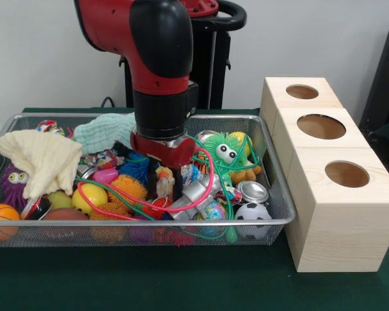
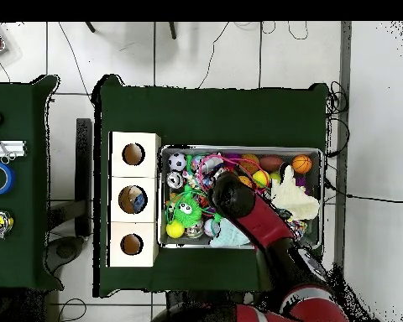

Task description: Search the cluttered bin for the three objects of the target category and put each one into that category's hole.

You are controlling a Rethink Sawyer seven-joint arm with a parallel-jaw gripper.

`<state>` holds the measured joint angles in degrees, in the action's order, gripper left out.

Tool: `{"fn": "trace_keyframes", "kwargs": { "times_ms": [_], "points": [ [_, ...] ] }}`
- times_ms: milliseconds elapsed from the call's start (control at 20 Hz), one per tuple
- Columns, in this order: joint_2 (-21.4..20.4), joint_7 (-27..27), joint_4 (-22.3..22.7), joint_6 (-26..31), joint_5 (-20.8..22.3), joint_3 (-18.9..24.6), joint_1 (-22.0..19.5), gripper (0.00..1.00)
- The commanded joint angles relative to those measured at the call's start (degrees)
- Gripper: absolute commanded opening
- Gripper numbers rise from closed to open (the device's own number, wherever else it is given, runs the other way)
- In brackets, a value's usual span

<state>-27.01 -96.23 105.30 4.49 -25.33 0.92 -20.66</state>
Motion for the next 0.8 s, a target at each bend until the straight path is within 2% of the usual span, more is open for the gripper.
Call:
{"fn": "trace_keyframes", "kwargs": {
  "times_ms": [50,650,800],
  "points": [
    [0.06,-18.23,6.55,0.45,-4.17,1.97,3.78,1.0],
    [1.11,-21.93,5.81,-1.73,-4.9,-1.44,7.9,1.0],
    [1.62,-21.84,5.85,-2.77,-3.86,-0.63,7.02,1.0]
  ]
}}
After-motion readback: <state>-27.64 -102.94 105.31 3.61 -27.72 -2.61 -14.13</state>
